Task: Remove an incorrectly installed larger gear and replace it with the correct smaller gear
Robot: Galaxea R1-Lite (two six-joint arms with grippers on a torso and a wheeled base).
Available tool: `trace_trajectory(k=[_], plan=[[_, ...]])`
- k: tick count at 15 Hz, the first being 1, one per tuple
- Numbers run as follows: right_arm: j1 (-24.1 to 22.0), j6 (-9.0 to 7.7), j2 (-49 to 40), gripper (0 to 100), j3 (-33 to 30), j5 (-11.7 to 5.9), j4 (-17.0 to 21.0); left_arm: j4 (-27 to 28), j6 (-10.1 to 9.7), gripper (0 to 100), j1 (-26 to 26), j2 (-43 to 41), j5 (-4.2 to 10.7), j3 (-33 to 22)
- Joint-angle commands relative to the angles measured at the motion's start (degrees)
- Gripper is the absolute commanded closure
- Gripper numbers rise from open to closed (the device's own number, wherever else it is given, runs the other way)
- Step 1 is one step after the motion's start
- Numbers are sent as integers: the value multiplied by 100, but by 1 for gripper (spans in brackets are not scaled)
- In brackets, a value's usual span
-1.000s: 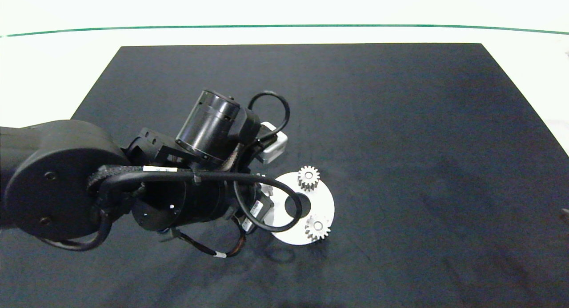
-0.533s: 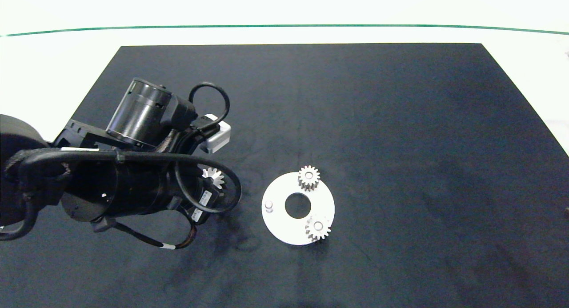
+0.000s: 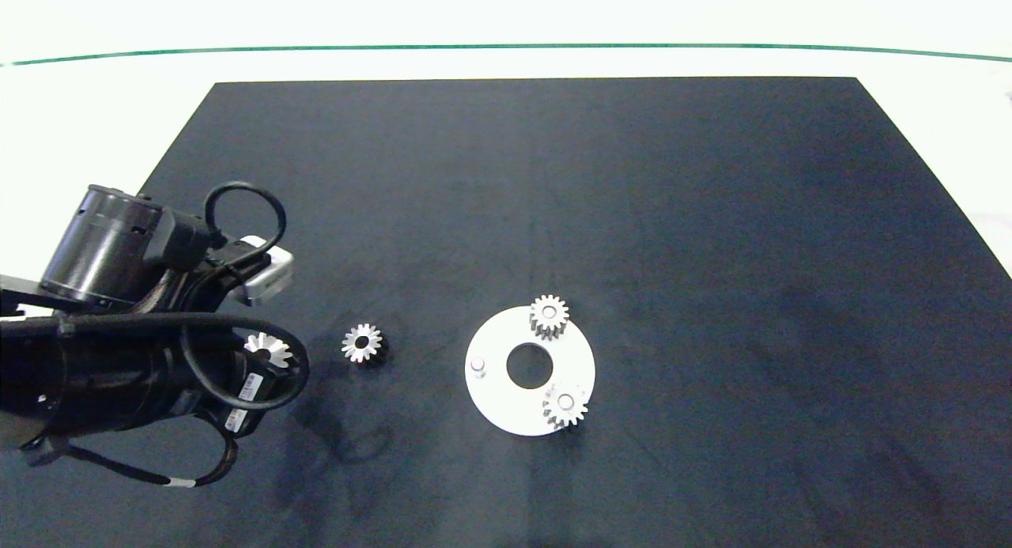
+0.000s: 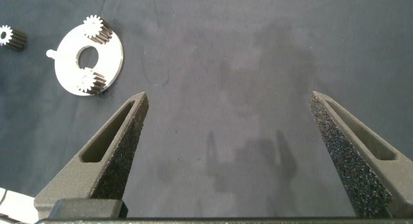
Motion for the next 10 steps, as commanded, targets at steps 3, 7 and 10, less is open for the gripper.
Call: trace_trajectory(k=[3, 7, 10], plan=[[-15, -3, -32, 0, 9, -13, 23, -398, -8, 60, 500, -334, -212, 707], [-15, -3, -49, 0, 9, -13, 23, -398, -17, 60, 465, -343, -422, 839], [-15, -3, -76, 0, 18, -22, 32, -398, -78, 60, 483, -334, -625, 874]])
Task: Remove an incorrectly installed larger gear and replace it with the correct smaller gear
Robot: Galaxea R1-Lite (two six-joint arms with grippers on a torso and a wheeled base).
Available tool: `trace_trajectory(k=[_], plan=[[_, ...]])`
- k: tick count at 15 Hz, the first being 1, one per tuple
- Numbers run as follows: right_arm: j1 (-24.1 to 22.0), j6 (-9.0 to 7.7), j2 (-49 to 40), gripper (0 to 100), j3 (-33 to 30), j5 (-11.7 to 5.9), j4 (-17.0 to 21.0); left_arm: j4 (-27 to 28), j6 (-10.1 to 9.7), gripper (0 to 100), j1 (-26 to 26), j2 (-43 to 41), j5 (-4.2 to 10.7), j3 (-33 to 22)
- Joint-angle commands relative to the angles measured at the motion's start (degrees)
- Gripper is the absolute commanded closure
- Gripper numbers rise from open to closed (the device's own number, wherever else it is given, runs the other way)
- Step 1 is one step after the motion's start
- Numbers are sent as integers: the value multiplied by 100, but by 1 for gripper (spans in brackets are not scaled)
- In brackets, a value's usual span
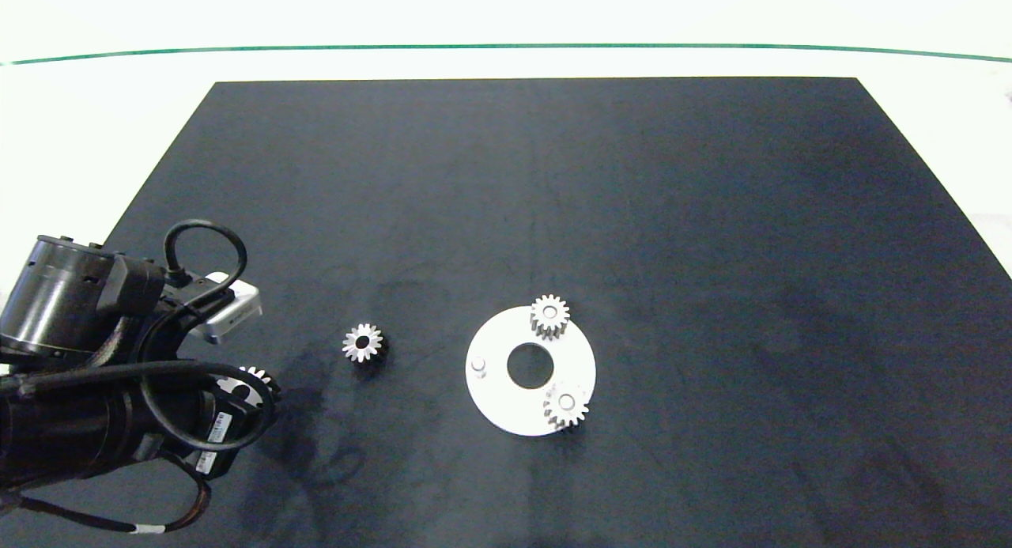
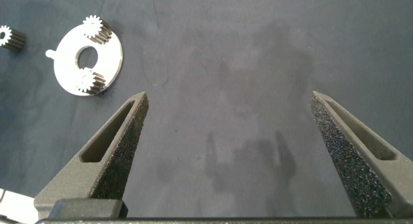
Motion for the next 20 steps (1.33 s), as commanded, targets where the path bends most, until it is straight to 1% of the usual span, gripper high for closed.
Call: trace_trajectory(k=[1, 2, 3, 4, 6, 8, 9, 11, 15, 18, 19, 20], plan=[[4, 2, -21, 0, 6, 9, 12, 8, -217, 60, -24, 24, -54, 54], [4, 2, -21, 0, 15, 9, 12, 8, -322, 60, -42, 42, -89, 54], [4, 2, -30, 0, 15, 9, 12, 8, -419, 60, -24, 60, -274, 45], [4, 2, -47, 0, 15, 0, 12, -1, -419, 60, -16, 60, -362, 89], [4, 2, -56, 0, 15, 0, 12, -19, -419, 60, -16, 60, -406, 159], [-5, 10, -56, 0, 15, 0, 12, -45, -419, 60, -16, 68, -406, 159], [-5, 10, -65, 0, 15, 0, 12, -177, -419, 0, -7, 104, -414, 212], [-5, 10, -82, 0, 15, 0, 12, -256, -419, 0, 2, 112, -494, 256], [-5, 10, -118, 0, 15, -8, 12, -317, -419, 0, -16, 95, -494, 300], [-5, 10, -144, 0, 15, -8, 30, -836, -375, 0, -183, 86, -476, 265], [-13, 10, -153, 0, 15, -8, 30, -1170, -366, 0, -358, 104, -467, 309], [-13, 10, -153, 0, 15, -17, 39, -1258, -348, 0, -464, 130, -458, 326]])
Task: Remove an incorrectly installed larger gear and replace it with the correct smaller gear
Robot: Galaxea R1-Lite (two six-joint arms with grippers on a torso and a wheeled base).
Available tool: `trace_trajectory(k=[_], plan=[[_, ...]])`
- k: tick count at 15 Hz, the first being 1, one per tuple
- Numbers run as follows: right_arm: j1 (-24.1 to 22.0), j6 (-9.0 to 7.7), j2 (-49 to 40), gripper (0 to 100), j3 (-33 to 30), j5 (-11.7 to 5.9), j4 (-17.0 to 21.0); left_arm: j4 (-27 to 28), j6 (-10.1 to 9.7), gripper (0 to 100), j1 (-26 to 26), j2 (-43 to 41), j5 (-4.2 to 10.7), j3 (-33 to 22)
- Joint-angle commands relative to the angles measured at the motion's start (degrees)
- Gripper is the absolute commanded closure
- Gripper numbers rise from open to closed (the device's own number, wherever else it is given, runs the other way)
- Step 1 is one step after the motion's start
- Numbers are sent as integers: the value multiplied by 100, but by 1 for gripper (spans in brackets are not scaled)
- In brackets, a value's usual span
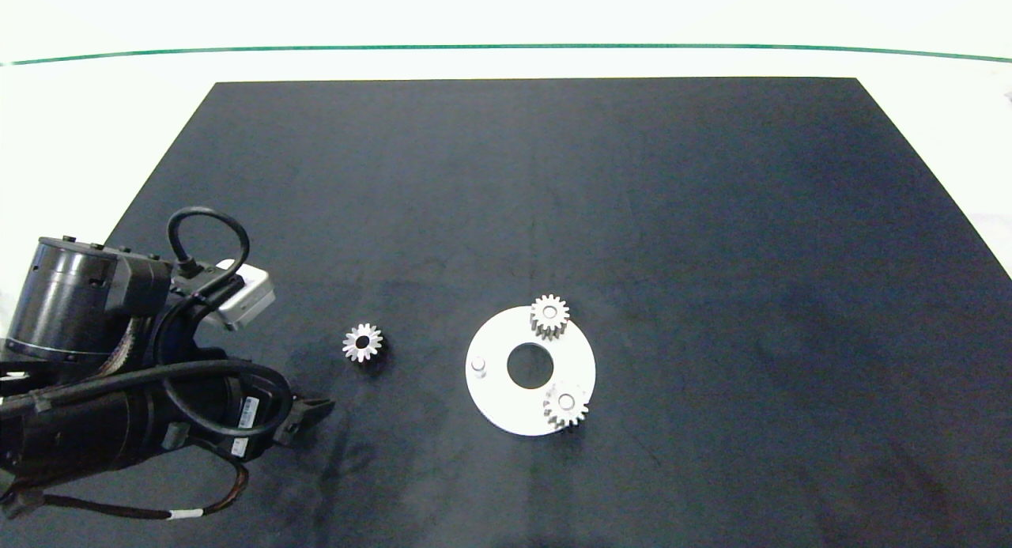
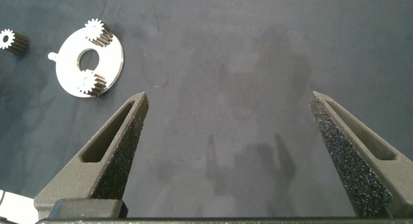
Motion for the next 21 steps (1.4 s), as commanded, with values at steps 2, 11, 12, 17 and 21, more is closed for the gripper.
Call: trace_trajectory(k=[2, 11, 12, 17, 21], plan=[[-2, 2, -3, 0, -1, -3, 8, -206, 27, 0, -466, 236, 33, 22], [6, 2, 15, 0, 16, 6, 8, -250, 62, 0, -748, 1089, 315, -760], [6, 2, 15, 0, 16, 6, 8, -250, 62, 0, -730, 1159, 315, -795], [6, 2, -11, 0, 16, 6, 8, -250, 62, 0, -730, 1414, 359, -980], [6, 2, -11, 0, 16, 6, 17, -241, 62, 4, -739, 1423, 446, -1068]])
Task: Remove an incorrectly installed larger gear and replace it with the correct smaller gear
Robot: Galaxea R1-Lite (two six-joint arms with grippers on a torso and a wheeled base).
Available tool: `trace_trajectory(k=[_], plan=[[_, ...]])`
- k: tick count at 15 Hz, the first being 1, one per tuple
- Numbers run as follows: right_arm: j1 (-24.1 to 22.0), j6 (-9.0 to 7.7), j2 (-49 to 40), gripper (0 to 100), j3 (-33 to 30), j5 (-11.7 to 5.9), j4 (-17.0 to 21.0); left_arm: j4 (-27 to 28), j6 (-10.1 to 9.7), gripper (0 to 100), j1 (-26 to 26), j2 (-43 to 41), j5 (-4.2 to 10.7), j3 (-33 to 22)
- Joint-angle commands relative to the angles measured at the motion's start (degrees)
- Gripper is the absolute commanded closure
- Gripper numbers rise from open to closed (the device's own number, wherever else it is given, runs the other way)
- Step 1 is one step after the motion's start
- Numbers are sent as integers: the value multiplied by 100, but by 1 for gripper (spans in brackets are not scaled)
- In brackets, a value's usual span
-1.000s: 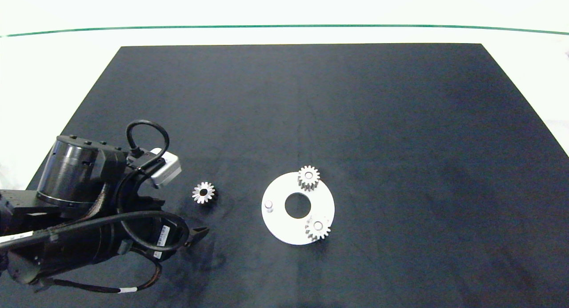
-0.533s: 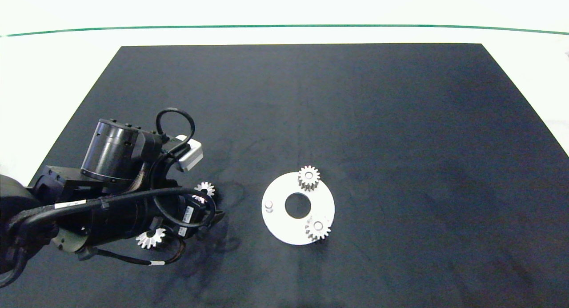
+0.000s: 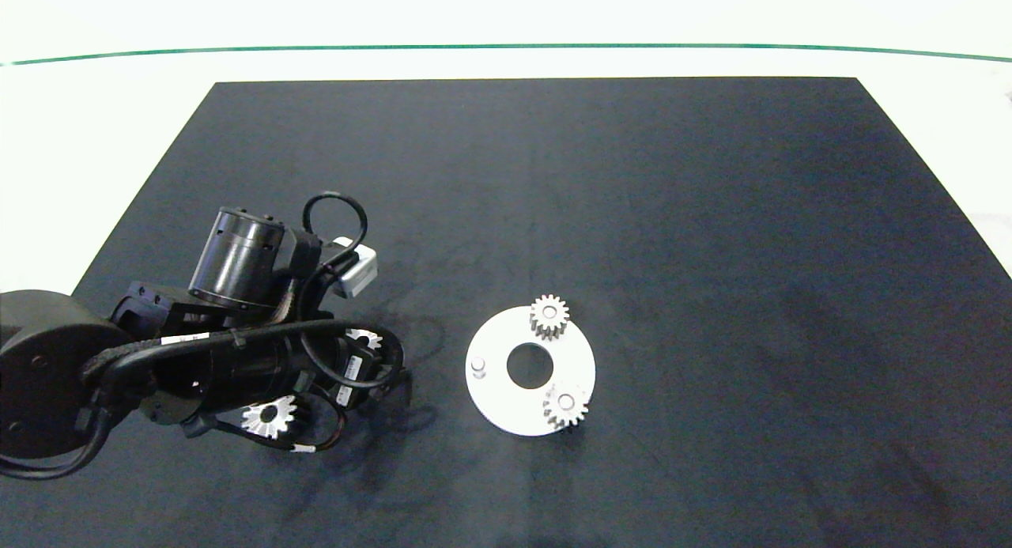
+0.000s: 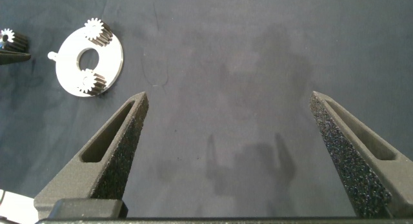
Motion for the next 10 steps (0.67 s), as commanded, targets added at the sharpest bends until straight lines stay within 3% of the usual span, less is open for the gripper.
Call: trace_trajectory(k=[1, 10], plan=[[6, 2, 0, 0, -1, 2, 12, 15, 4, 5, 17, 28, 14, -21], [6, 2, 0, 0, -1, 2, 3, 6, 4, 23, -9, 46, 84, -38]])
